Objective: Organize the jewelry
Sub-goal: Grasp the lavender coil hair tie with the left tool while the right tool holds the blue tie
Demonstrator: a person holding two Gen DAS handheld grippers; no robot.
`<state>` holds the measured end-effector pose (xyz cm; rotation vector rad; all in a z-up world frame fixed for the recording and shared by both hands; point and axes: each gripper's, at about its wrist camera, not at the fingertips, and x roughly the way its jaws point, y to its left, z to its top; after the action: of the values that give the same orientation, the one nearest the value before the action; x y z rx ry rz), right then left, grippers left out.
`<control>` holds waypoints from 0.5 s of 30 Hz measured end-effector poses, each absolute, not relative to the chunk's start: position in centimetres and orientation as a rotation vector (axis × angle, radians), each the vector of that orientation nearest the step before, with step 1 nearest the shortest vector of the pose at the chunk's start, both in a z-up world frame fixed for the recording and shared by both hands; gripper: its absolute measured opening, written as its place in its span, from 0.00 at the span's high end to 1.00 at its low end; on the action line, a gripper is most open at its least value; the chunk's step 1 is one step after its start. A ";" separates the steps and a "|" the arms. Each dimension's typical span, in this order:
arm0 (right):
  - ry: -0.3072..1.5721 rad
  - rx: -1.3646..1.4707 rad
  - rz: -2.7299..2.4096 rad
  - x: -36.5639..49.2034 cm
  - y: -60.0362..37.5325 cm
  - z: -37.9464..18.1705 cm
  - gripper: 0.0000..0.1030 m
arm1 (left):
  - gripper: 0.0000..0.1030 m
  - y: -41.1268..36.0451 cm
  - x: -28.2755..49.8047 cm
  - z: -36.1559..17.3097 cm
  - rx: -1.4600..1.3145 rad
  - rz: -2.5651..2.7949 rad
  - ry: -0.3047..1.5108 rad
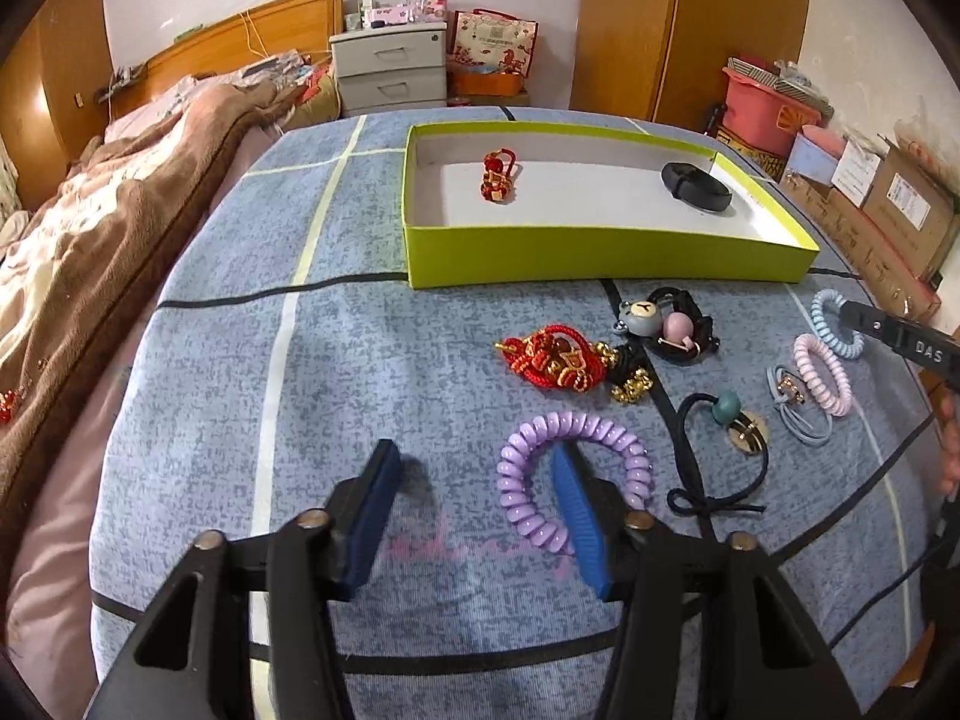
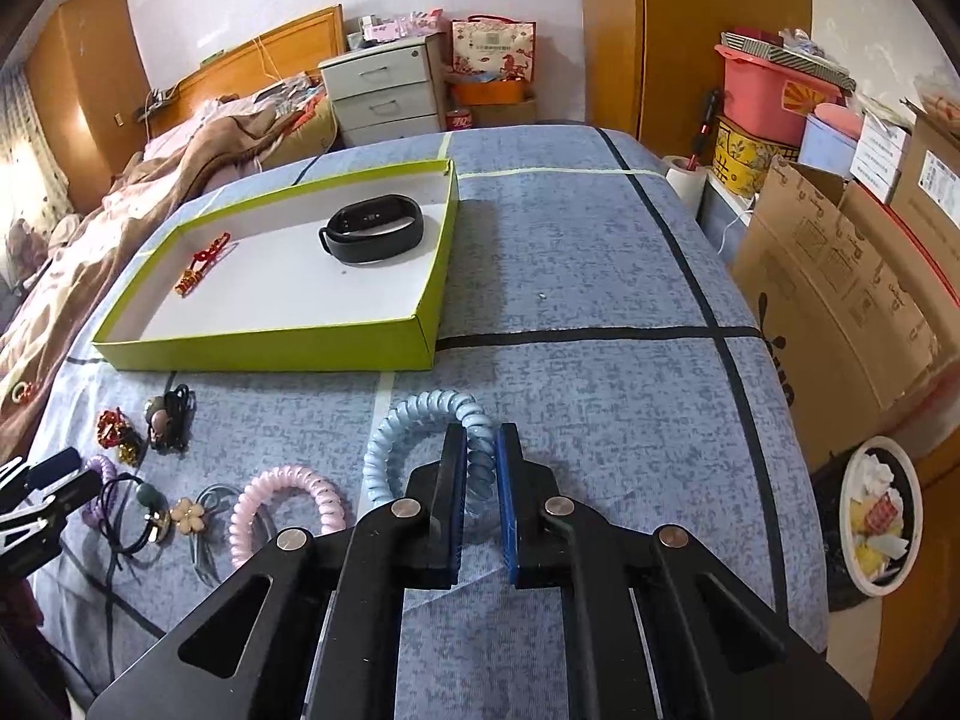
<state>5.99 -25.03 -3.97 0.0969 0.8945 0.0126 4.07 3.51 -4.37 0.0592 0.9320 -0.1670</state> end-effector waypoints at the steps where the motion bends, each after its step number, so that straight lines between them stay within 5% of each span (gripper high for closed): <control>1: 0.893 0.099 0.014 5.9 -25.0 -4.0 0.90 | 0.58 3.5 4.1 -4.4 0.064 -0.165 0.927; 15: 0.879 0.116 0.034 5.3 -24.7 -3.5 0.90 | 0.89 2.9 3.9 -4.1 0.058 -0.199 0.918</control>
<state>5.28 -24.71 -3.49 0.1162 0.8791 0.0337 3.87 2.91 -4.13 0.0576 0.9179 -0.1991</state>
